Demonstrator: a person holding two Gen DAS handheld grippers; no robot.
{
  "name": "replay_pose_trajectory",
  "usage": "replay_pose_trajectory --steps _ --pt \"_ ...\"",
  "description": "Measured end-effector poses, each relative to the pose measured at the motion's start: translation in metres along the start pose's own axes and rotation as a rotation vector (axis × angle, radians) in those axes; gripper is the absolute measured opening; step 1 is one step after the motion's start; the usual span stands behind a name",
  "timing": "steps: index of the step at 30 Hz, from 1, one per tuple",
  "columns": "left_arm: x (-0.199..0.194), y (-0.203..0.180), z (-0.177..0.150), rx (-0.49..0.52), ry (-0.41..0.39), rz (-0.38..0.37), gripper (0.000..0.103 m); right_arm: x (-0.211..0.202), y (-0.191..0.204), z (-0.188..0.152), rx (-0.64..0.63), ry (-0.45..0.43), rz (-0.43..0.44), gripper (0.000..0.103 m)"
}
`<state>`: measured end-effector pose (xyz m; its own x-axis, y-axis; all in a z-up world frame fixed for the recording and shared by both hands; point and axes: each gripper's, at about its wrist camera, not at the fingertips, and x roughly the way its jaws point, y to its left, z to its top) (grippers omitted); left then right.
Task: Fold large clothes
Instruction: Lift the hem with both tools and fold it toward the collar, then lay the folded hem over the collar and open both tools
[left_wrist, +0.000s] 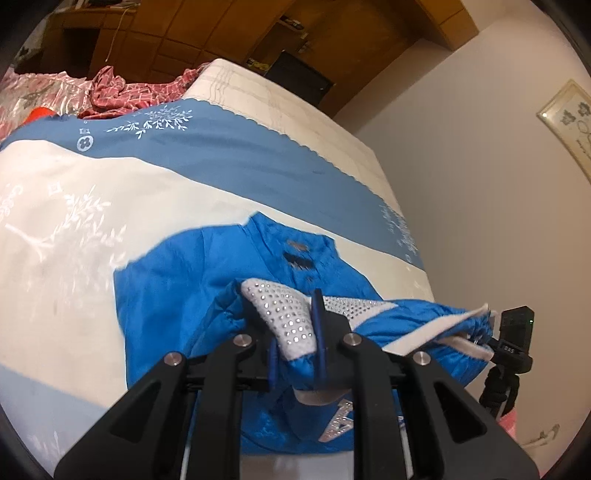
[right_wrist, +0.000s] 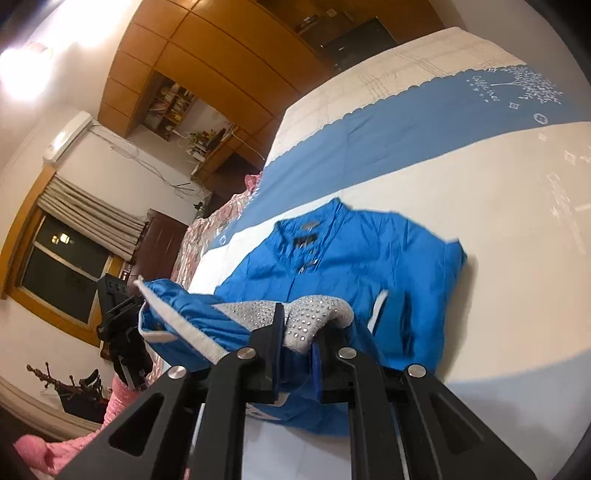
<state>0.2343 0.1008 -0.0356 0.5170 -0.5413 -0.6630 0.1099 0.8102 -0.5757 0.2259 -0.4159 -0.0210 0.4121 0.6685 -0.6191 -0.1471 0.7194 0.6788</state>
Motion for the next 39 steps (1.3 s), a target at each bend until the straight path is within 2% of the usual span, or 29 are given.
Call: replay_pose_trajectory --steps 3,10,15,18,20,21,23,24,25,27,30,31,32,34,36,38,39 --pt "0.026 0.012 0.015 -0.031 0.018 0.033 0.015 0.023 -0.015 0.021 0.029 0.024 -0.019 0.012" --pt "0.100 0.057 0.041 -0.098 0.091 0.170 0.016 0.088 -0.059 0.059 0.126 0.096 -0.086 0.013" --pt "0.133 0.082 0.048 -0.154 0.148 0.173 0.019 0.124 -0.093 0.071 0.210 0.140 -0.114 0.015" --pt "0.135 0.089 0.052 -0.174 0.171 0.149 0.019 0.129 -0.105 0.072 0.260 0.158 -0.087 0.016" --pt "0.128 0.089 0.053 -0.173 0.180 0.117 0.022 0.123 -0.106 0.070 0.270 0.164 -0.051 0.022" --pt "0.123 0.088 0.054 -0.176 0.181 0.095 0.025 0.117 -0.104 0.069 0.260 0.162 -0.024 0.028" --pt "0.108 0.086 0.053 -0.178 0.182 0.046 0.029 0.105 -0.097 0.068 0.225 0.146 -0.014 0.044" --pt "0.101 0.084 0.052 -0.172 0.184 0.033 0.032 0.097 -0.092 0.068 0.202 0.132 -0.031 0.061" --pt "0.094 0.081 0.050 -0.158 0.182 0.014 0.040 0.090 -0.087 0.066 0.169 0.121 -0.041 0.064" --pt "0.073 0.075 0.042 -0.110 0.163 0.005 0.054 0.080 -0.079 0.057 0.126 0.124 -0.047 0.064" --pt "0.052 0.066 0.024 -0.003 0.126 0.119 0.054 0.076 -0.068 0.034 0.066 0.151 -0.130 0.064" --pt "0.048 0.063 0.012 0.049 0.120 0.202 0.054 0.078 -0.066 0.024 0.047 0.166 -0.161 0.064" --pt "0.049 0.061 0.003 0.088 0.124 0.254 0.055 0.081 -0.065 0.015 0.032 0.183 -0.196 0.064" --pt "0.054 0.058 -0.015 0.142 0.143 0.323 0.056 0.090 -0.068 0.003 0.022 0.202 -0.248 0.064" --pt "0.064 0.057 -0.027 0.152 0.160 0.334 0.055 0.096 -0.072 -0.005 0.035 0.207 -0.250 0.063" --pt "0.072 0.057 -0.035 0.141 0.168 0.342 0.045 0.101 -0.071 -0.007 0.041 0.196 -0.269 0.049" --pt "0.076 0.055 -0.037 0.142 0.170 0.350 0.033 0.103 -0.068 -0.006 0.038 0.195 -0.284 0.033"
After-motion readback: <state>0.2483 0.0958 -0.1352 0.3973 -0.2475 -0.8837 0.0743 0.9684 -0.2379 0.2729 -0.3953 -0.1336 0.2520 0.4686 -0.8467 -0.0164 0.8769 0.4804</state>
